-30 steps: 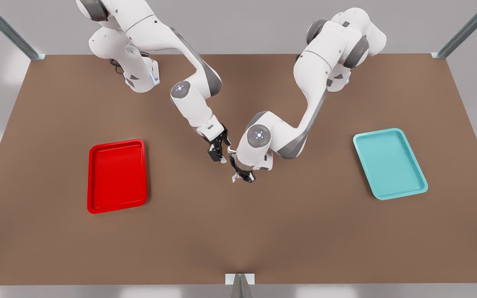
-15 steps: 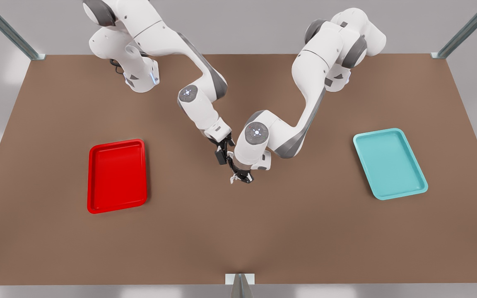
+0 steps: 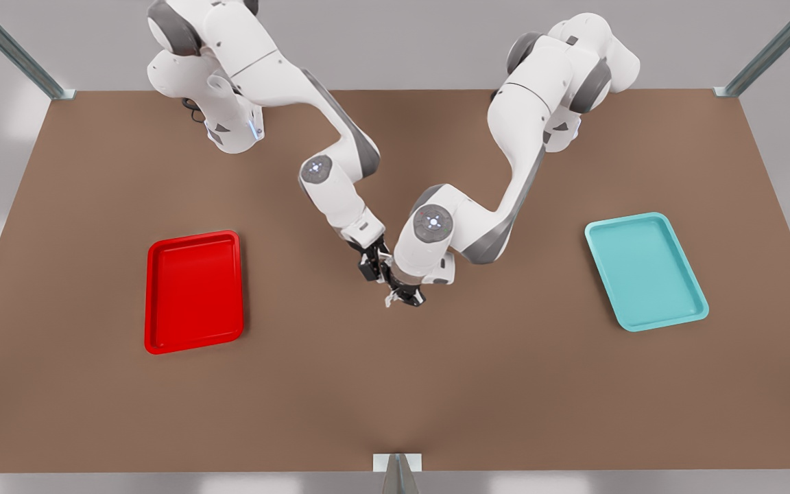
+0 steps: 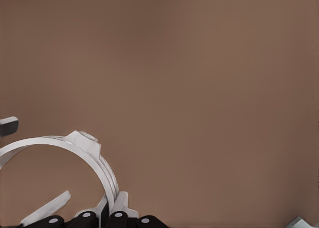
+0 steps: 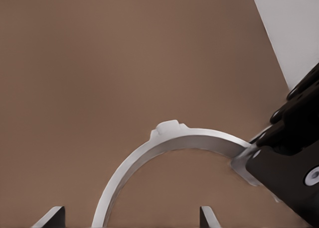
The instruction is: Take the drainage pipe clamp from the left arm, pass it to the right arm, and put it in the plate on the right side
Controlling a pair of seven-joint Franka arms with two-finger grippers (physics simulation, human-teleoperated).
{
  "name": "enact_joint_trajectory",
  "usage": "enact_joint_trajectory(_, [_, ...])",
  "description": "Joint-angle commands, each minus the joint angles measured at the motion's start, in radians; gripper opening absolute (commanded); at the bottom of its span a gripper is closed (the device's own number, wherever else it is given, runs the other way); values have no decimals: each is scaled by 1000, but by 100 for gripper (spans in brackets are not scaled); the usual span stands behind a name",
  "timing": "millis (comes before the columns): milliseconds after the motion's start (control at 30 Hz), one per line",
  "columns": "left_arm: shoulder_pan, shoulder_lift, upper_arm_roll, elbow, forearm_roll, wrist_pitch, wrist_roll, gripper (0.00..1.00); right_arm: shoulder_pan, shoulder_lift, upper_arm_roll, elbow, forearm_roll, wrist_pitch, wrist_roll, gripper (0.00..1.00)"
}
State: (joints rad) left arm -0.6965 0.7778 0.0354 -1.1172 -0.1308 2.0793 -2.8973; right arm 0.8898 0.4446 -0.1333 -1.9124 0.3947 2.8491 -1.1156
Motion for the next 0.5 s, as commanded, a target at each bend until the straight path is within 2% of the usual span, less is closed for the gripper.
enact_joint_trajectory(0, [2, -2, 0, 2, 4, -7, -1568, 21, 3, 17, 0, 18, 7, 16, -26, 100])
enact_joint_trajectory(133, [2, 1, -3, 16, 3, -8, -1568, 21, 5, 42, 0, 42, 6, 16, -12, 98])
enact_joint_trajectory(167, [2, 1, -3, 16, 3, -8, -1568, 21, 6, 43, 0, 44, 6, 16, -12, 90])
enact_joint_trajectory(200, [2, 1, -3, 16, 3, -8, -1568, 21, 6, 43, 0, 44, 6, 16, -13, 72])
enact_joint_trajectory(233, [2, 1, -3, 16, 3, -8, -1568, 21, 6, 43, 0, 46, 6, 15, -13, 31])
enact_joint_trajectory(267, [2, 1, -3, 16, 3, -7, -1568, 21, 6, 43, 1, 47, 4, 12, -15, 21])
enact_joint_trajectory(300, [2, 1, -3, 16, 3, -7, -1568, 21, 6, 42, 0, 52, 4, 9, -15, 21])
enact_joint_trajectory(333, [2, 1, -3, 16, 3, -7, -1565, 29, 6, 42, 0, 53, 3, 7, -18, 21])
enact_joint_trajectory(400, [2, -3, -6, 16, 5, -4, -1560, 76, 6, 42, 1, 53, 3, 7, -17, 21])
enact_joint_trajectory(433, [2, -3, -5, 16, 10, -1, -1553, 91, 6, 39, 0, 53, 3, 7, -13, 21])
enact_joint_trajectory(467, [2, -11, 0, 16, 5, 1, -1458, 100, 5, 37, 0, 53, 3, 7, -12, 21])
